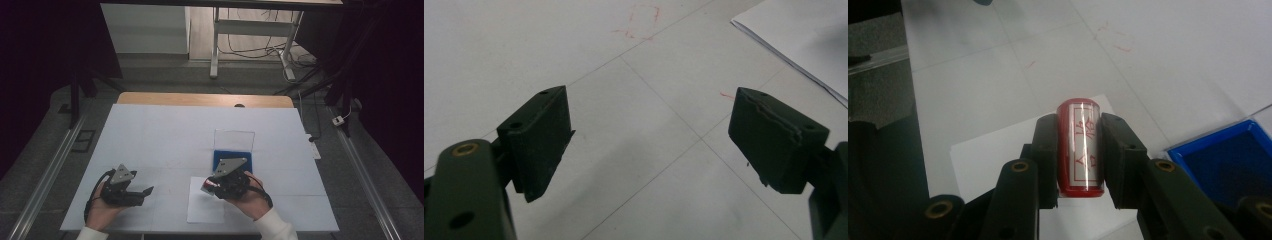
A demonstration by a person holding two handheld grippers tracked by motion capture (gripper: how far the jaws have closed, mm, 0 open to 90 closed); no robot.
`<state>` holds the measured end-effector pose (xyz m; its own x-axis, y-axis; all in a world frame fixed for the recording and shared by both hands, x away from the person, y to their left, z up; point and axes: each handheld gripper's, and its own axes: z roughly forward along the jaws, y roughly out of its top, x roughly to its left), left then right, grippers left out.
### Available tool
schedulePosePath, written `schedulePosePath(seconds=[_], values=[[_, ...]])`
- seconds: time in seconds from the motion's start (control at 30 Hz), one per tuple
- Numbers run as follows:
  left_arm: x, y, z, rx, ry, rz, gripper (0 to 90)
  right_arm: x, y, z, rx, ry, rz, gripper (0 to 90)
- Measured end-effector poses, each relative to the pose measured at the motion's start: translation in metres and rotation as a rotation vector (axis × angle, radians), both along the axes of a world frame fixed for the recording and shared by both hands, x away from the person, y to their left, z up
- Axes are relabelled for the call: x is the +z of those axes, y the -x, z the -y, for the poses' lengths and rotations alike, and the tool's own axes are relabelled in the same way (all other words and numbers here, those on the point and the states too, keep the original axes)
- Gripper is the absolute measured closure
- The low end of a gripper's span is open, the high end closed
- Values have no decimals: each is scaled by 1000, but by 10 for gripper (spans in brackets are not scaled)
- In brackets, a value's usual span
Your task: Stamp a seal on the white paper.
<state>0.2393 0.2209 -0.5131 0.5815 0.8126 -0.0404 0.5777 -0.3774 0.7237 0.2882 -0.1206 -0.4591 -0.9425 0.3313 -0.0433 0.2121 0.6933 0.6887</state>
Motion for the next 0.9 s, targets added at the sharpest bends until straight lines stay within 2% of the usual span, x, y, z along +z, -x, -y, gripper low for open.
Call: schedulePosePath(seconds=[0.33, 0.63, 0.9], values=[[0, 0, 1, -3, -5, -2, 173, -11, 4, -11, 19, 52, -11, 694], [0, 0, 2, -6, -12, -2, 173, -15, 6, -17, 21, 63, -5, 694], [-1, 0, 2, -5, -12, -4, 174, -23, 4, -21, 15, 94, -5, 693]])
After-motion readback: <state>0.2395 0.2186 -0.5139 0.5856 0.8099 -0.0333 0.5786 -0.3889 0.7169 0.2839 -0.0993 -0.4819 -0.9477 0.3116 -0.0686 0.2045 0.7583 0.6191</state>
